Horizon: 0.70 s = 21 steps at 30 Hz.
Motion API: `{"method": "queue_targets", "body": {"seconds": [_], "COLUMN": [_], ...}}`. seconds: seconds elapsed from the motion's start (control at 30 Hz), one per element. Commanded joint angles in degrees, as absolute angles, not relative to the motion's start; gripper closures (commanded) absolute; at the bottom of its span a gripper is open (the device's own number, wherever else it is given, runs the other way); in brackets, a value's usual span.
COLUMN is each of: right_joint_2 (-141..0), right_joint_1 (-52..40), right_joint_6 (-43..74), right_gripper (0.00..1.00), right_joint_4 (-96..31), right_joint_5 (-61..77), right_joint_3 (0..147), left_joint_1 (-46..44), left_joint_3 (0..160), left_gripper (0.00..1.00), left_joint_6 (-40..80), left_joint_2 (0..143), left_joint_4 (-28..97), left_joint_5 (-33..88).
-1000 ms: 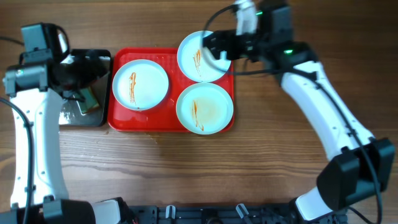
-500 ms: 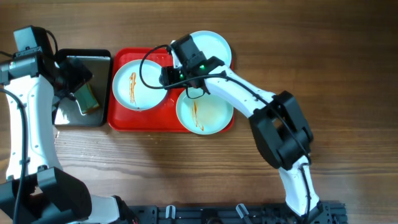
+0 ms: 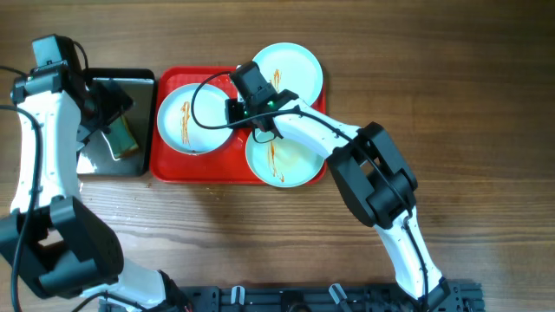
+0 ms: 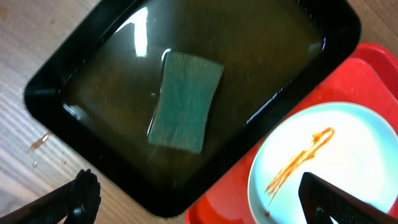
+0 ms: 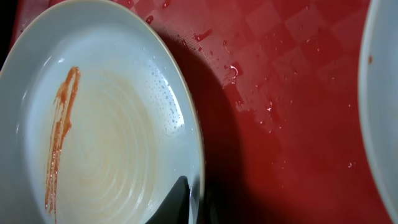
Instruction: Clean dirty plates on tray and stack at the side
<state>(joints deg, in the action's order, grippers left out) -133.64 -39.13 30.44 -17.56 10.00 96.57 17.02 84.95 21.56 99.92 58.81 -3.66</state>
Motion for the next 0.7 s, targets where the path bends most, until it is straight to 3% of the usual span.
{"method": "queue_targets", "body": {"seconds": [0.0,0.03,0.17,0.27,0.33,0.37,0.5,0.63,0.67], "right_joint_2": [-136.2,-136.2,-136.2,-136.2,-136.2,-136.2,-136.2,-136.2,-136.2], "right_joint_1": [-39.7,-39.7,-39.7,-39.7,-39.7,-39.7,-39.7,-39.7,-39.7], "right_joint_6": [30.6,30.6,30.3,30.0,30.0,30.0,30.0,30.0,30.0], "right_gripper": [0.92,0.92,0.92,0.92,0.92,0.92,0.92,0.92,0.92], "right_joint_4": [-20.1,-20.2,-20.2,-20.2,-20.1,-20.0,-19.7,-19.6,-19.6], "right_joint_5": [9.0,9.0,9.0,9.0,9.0,9.0,9.0,9.0,9.0], "right_joint_3": [96.7,96.7,96.7,96.7,96.7,96.7,96.7,96.7,96.7], "left_joint_1": [17.3,17.3,17.3,17.3,17.2,17.1,17.2,17.2,17.2], "left_joint_3": [85.4,85.4,85.4,85.4,85.4,85.4,85.4,85.4,85.5], "left_gripper": [0.19,0.27,0.2,0.23,0.35,0.51,0.47,0.5,0.39], "left_joint_6": [21.3,21.3,20.6,15.6,15.6,15.6,15.4,15.1,14.7], "left_joint_2": [104.3,105.9,111.3,115.1,116.7,117.8,120.0,120.0,119.8], "left_joint_4": [55.5,54.3,51.6,51.6,51.6,51.4,50.9,50.5,50.8], "left_joint_5": [-4.6,-4.6,-6.3,-6.5,-6.5,-6.5,-6.6,-6.8,-7.9]}}
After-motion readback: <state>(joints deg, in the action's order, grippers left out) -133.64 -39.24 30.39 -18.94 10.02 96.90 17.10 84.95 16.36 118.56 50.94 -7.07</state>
